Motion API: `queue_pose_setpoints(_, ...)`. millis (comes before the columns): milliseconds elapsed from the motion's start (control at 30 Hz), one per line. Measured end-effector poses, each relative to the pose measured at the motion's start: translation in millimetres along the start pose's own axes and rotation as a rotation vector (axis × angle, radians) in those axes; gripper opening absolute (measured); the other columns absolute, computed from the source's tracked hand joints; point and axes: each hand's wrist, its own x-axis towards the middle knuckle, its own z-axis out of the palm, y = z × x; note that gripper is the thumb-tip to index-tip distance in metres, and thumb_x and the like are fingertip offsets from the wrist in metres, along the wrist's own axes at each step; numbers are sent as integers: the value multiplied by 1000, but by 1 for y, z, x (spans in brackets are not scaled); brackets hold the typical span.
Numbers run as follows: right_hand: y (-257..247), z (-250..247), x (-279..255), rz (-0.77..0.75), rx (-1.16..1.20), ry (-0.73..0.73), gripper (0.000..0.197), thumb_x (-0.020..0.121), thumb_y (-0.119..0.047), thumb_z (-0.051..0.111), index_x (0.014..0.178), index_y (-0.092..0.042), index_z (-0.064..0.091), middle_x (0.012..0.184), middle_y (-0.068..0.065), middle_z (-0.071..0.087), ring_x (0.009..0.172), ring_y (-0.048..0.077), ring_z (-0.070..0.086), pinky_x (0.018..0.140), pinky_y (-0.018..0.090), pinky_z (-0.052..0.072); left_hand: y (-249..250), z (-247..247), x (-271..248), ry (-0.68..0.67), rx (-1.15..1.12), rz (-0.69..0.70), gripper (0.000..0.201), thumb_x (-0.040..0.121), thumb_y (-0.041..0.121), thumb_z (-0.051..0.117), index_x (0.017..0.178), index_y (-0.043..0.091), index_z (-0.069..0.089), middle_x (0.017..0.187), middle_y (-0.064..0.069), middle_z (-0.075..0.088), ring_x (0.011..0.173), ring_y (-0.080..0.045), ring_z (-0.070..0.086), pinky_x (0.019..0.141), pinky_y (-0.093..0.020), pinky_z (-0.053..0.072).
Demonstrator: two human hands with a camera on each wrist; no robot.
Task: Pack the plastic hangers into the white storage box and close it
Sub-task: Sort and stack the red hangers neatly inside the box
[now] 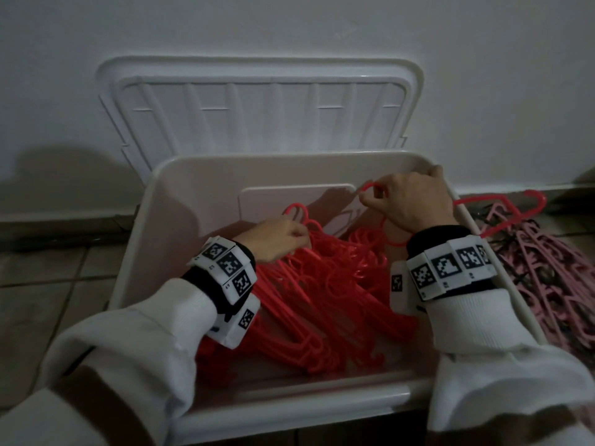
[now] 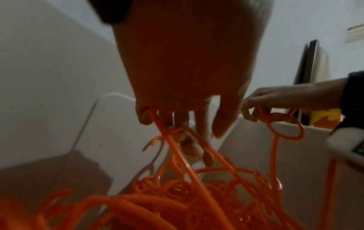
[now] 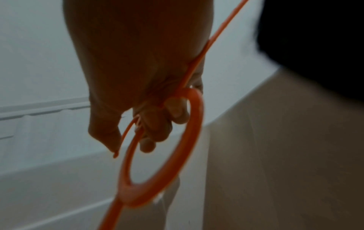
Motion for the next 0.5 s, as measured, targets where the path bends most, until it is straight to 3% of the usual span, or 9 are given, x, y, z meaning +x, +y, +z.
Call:
queue_pose_setpoints(100, 1, -4, 0, 18, -12, 52, 48, 83, -61, 35, 65, -22, 57, 70, 9, 67, 74, 25, 63, 96, 41, 25, -6, 2, 3, -52, 60, 11, 23, 94, 25, 50, 90, 20, 71, 80, 6, 62, 79, -21, 59, 72, -31, 44)
queue_pose_setpoints(200, 0, -10, -2, -23, 31, 6, 45, 82, -60, 47, 53, -28, 37, 69, 6, 64, 74, 24, 61, 96, 41, 24, -3, 4, 4, -105, 33, 44, 21, 93, 24, 52, 86, 21, 72, 67, 6, 58, 62, -13, 52, 61, -25, 40)
queue_pose_setpoints(233, 0, -11, -2, -36, 6, -16, 44, 80, -61, 51, 54, -28, 38, 67, 4, 62, 74, 23, 59, 97, 41, 23, -1, 5, 4, -116, 21, 46, 21, 93, 24, 52, 85, 22, 72, 62, 6, 55, 58, -11, 48, 58, -23, 38)
queue_pose_setpoints(333, 2, -13, -1, -38, -47, -96, 31, 77, -54, 61, 70, -24, 59, 68, 2, 58, 78, 24, 62, 99, 40, 21, 3, 6, 3, -136, 37, 42, 22, 95, 24, 51, 87, 19, 72, 55, 9, 48, 48, -7, 39, 48, -17, 32)
queue_pose_setpoints(433, 4, -11, 1, -34, -23, -162, 30, 73, -53, 66, 79, -24, 63, 69, 1, 55, 83, 24, 61, 101, 41, 19, 4, 4, 1, -140, 29, 45, 23, 93, 30, 54, 87, 20, 73, 70, -1, 64, 59, -14, 53, 58, -22, 40)
queue_pose_setpoints(500, 4, -10, 0, -41, -18, -166, 31, 70, -55, 69, 78, -24, 64, 68, -1, 55, 83, 24, 61, 102, 41, 19, 4, 4, 1, -122, 24, 51, 23, 92, 36, 55, 87, 23, 73, 66, 2, 63, 60, -13, 54, 56, -18, 38)
